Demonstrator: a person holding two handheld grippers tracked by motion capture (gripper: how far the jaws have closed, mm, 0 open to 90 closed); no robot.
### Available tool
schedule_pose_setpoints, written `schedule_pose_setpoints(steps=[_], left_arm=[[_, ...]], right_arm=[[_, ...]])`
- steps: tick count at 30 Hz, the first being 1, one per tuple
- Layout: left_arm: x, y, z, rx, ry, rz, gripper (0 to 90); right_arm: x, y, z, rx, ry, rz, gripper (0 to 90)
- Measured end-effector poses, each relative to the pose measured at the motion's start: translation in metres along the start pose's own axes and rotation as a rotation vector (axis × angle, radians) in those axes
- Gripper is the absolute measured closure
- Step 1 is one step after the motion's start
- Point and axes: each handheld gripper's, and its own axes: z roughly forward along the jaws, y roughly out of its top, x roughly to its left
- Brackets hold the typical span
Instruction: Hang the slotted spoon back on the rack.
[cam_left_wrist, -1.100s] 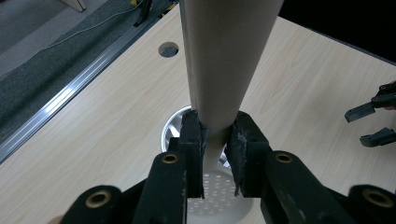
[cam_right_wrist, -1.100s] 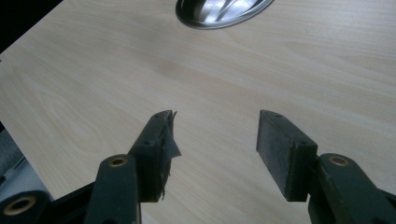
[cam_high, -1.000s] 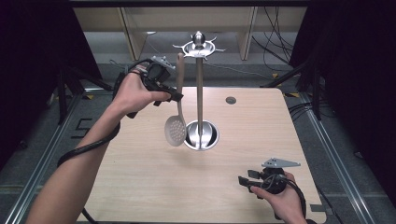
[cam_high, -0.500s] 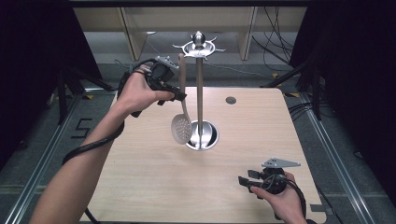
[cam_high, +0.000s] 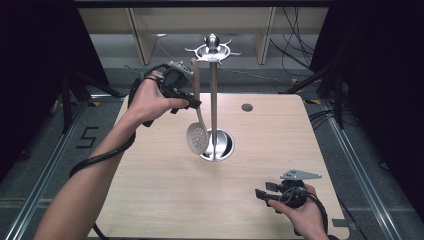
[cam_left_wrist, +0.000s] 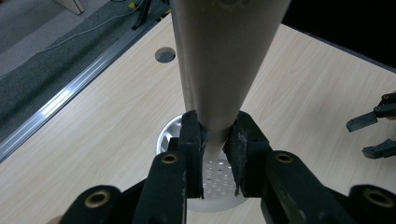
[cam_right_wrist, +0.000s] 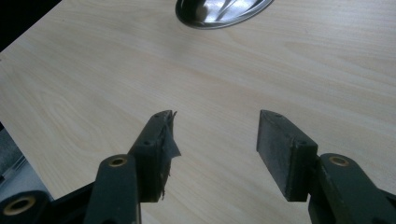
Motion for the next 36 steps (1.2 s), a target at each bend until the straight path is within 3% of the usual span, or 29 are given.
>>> schedule_pose_setpoints(steps=[7, 8, 9, 12, 22, 23, 24, 25, 27, 28, 33, 35, 36], left_arm=[[-0.004, 0.0, 0.003, -0.022, 0.01, -0.002, 74.8], [-0.004, 0.0, 0.004, -0.027, 0.013, 0.007, 74.6], [-0.005, -0.001, 0.004, -0.028, 0.019, 0.012, 74.4], [-0.008, -0.002, 0.005, -0.048, 0.032, 0.038, 72.7], [-0.016, -0.012, -0.005, -0.165, 0.071, 0.078, 53.7], [-0.016, -0.014, -0.006, -0.176, 0.079, 0.082, 51.7], [-0.016, -0.017, -0.007, -0.182, 0.087, 0.089, 49.8], [-0.016, -0.022, -0.009, -0.196, 0.096, 0.092, 44.9], [-0.016, -0.027, -0.011, -0.202, 0.101, 0.094, 43.4], [-0.016, -0.034, -0.015, -0.207, 0.108, 0.091, 40.0], [-0.017, -0.054, -0.022, -0.227, 0.117, 0.083, 35.7], [-0.019, -0.066, -0.024, -0.253, 0.122, 0.065, 34.9], [-0.02, -0.074, -0.026, -0.26, 0.124, 0.059, 33.9]], right_arm=[[0.0, 0.0, 0.0, -0.001, 0.0, -0.003, 46.7], [0.0, 0.0, 0.0, -0.001, 0.0, -0.004, 46.7], [0.004, -0.001, 0.0, 0.006, 0.004, 0.038, 46.7], [0.003, 0.0, 0.0, 0.002, 0.001, 0.023, 46.6], [0.001, 0.0, 0.0, -0.003, -0.003, -0.005, 46.5], [0.001, 0.0, -0.001, -0.003, -0.003, -0.004, 46.5], [0.004, -0.001, -0.001, 0.001, -0.001, 0.038, 46.5], [0.004, -0.001, -0.001, -0.001, 0.002, 0.028, 46.4], [0.004, -0.001, -0.001, -0.001, 0.002, 0.029, 46.4], [0.001, 0.0, -0.001, -0.004, -0.002, -0.001, 46.4], [0.001, 0.0, -0.002, -0.001, -0.013, -0.002, 46.4], [0.003, 0.0, -0.002, 0.005, -0.011, 0.024, 46.4], [0.001, 0.0, -0.002, -0.005, -0.017, -0.006, 46.4]])
